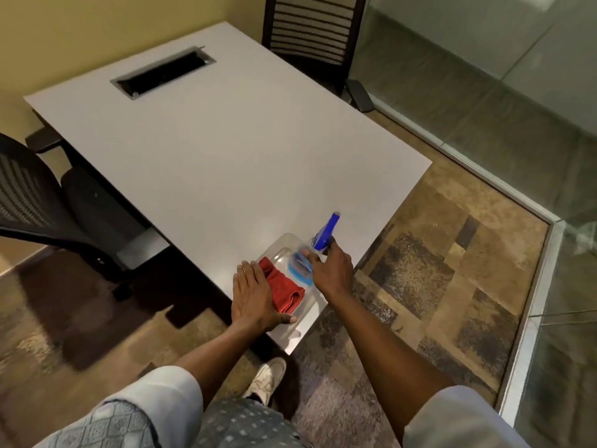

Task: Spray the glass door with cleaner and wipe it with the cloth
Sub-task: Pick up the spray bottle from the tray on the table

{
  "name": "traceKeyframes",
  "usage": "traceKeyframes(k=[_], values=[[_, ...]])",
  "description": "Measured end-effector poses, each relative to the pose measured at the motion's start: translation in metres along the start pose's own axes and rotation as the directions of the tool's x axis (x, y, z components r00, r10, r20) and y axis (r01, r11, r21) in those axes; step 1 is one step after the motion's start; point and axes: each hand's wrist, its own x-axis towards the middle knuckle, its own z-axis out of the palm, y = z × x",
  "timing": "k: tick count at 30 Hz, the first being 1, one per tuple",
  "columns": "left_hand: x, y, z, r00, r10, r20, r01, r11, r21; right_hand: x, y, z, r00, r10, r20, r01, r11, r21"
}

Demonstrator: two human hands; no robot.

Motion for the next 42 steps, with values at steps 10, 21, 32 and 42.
traceKeyframes(k=[10, 21, 32, 42], values=[[-0.004, -0.001, 0.001, 0.996, 0.052, -0.066, -0.053, 0.999, -0.013, -0.03, -0.011, -0.039, 0.993, -0.09, -0.082, 0.102, 0.984, 0.149], [-0.018, 0.084, -0.008, 0.81, 0.534, -0.243, -0.583, 0.687, -0.434, -0.099, 0.034, -0.123, 0.96, -0.014, -0.278, 0.071, 0.978, 0.195], [-0.106, 0.225, 0.031, 0.502, 0.864, 0.04, -0.707, 0.437, -0.556, -0.224, 0.102, -0.229, 0.799, 0.171, -0.576, 0.048, 0.938, 0.344], [-0.275, 0.341, 0.106, 0.116, 0.963, 0.245, -0.759, 0.245, -0.603, -0.374, 0.178, -0.312, 0.384, 0.418, -0.823, 0.142, 0.854, 0.5]])
